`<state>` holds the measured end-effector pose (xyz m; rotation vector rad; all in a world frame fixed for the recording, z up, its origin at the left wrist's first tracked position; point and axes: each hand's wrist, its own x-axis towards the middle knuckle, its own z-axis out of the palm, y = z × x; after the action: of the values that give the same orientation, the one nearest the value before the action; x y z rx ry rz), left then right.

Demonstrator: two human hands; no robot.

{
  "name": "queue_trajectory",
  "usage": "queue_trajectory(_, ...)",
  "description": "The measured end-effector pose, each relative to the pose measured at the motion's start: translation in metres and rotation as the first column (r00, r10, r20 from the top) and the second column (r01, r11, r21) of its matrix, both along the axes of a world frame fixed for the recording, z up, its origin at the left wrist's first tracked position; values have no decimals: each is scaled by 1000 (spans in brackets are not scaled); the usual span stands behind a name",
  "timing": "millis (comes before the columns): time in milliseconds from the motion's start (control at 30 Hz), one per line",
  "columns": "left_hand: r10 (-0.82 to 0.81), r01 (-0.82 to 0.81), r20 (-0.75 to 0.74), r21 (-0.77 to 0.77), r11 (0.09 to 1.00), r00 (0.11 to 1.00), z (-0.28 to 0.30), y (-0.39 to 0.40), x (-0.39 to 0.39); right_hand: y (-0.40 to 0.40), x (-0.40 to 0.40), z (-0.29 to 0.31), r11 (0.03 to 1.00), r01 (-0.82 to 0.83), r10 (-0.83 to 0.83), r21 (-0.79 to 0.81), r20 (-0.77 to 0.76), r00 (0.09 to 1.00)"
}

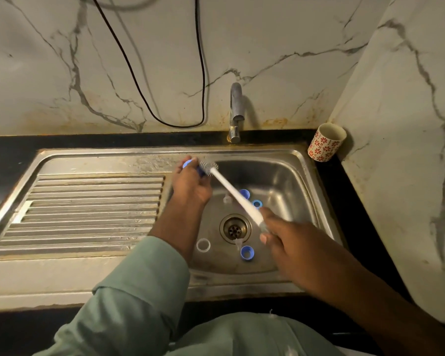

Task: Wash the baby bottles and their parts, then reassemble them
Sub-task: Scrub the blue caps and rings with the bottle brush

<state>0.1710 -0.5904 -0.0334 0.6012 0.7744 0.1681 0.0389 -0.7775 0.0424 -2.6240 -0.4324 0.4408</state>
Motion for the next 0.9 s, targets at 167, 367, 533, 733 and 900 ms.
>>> queue_trajectory(167,-35,35,1,-51,998,999,5,0,-4,1,4,-3,1000,14,-14,21,15,1000)
queue_trajectory(367,-78,80,-33,53,995,996,-1,3,-8,6,12,-5,999,8,-6,-43,35,999)
queue_trajectory(533,-63,63,18,-34,997,998,1,13,-10,11,7,-13,999,4,-1,-51,47,999)
queue_trajectory(733,-40,67,116,-235,970,992,-2,24,-18,13,8,-16,997,30,-31,76,9,999)
queue_trajectory(900,-23,57,150,-226,972,988,-7,29,-19,16,9,-11,986,24,-25,165,2,1000)
